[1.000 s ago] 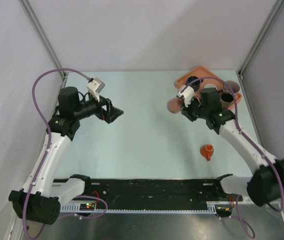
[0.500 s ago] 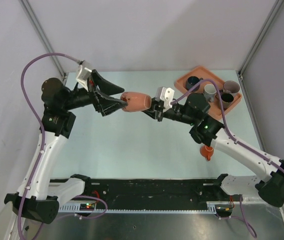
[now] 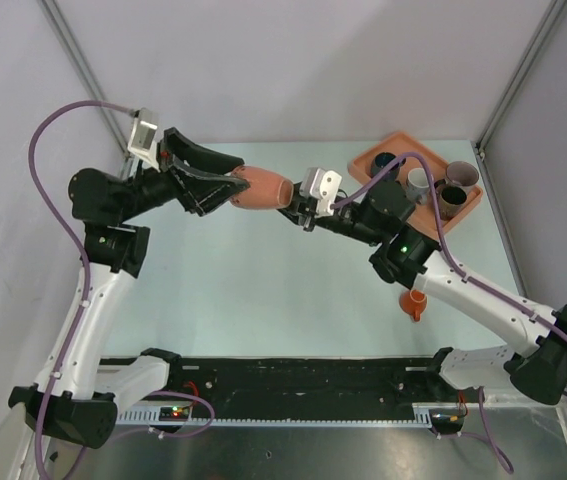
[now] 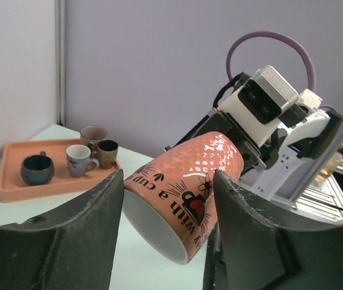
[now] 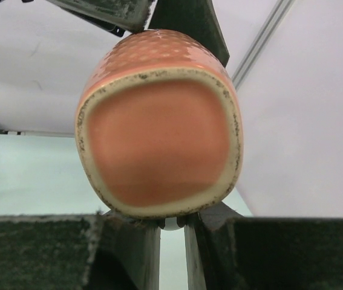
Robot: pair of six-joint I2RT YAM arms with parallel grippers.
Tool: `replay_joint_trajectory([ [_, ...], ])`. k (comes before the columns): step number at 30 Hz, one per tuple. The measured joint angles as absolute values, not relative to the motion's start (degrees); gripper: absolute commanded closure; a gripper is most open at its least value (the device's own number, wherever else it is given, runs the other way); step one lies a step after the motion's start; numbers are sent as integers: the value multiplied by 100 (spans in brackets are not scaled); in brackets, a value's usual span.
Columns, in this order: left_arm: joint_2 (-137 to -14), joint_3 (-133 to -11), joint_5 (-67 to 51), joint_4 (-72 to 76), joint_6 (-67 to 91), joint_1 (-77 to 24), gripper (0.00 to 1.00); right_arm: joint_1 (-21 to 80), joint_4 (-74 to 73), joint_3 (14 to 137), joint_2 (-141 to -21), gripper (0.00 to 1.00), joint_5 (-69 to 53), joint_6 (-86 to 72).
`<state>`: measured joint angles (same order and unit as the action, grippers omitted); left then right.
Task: Turn the mug right side up
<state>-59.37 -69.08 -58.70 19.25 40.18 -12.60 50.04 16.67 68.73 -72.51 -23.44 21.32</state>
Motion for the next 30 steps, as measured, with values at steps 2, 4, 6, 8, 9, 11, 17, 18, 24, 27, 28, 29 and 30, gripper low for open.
replay_joint_trajectory([
  [2,-5944,-6908,-5815,2003,4077,-1262,23,5028,1708,6954,-7325,100,-2222,2174],
  [4,-5970,-6908,-5800,2053,4167,-1269,20,4980,1774,7002,-7391,100,-2189,2158],
  [6,-5996,-6908,-5789,2075,4233,-1273,19,4908,1789,7006,-7413,100,-2239,2147],
  [8,-6038,-6908,-5787,2104,4316,-1275,21,4860,1774,7006,-7415,100,-2298,2163],
  [9,-6051,-6908,-5787,2110,4351,-1278,21,4845,1763,7011,-7415,100,-2322,2178],
  [11,-6082,-6910,-5806,2119,4386,-1286,22,4827,1756,7022,-7415,100,-2368,2226],
  [17,-6178,-6956,-5887,2156,4622,-1328,12,4716,1833,7085,-7413,100,-2611,2174],
  [18,-6193,-6965,-5916,2154,4678,-1341,11,4644,1892,7085,-7413,100,-2703,2084],
  [24,-6237,-7052,-6361,2115,5030,-1452,9,4106,2128,7236,-7411,100,-2716,1800],
  [27,-6233,-7098,-6552,2134,5153,-1494,10,4106,2134,7367,-7441,100,-2639,1782],
  [28,-6233,-7102,-6608,2137,5170,-1505,10,4128,2137,7395,-7448,100,-2639,1793],
  [29,-6233,-7102,-6637,2134,5203,-1509,10,4156,2137,7406,-7446,100,-2646,1802],
  [30,-6235,-7102,-6661,2134,5212,-1509,10,4180,2130,7419,-7448,100,-2672,1804],
])
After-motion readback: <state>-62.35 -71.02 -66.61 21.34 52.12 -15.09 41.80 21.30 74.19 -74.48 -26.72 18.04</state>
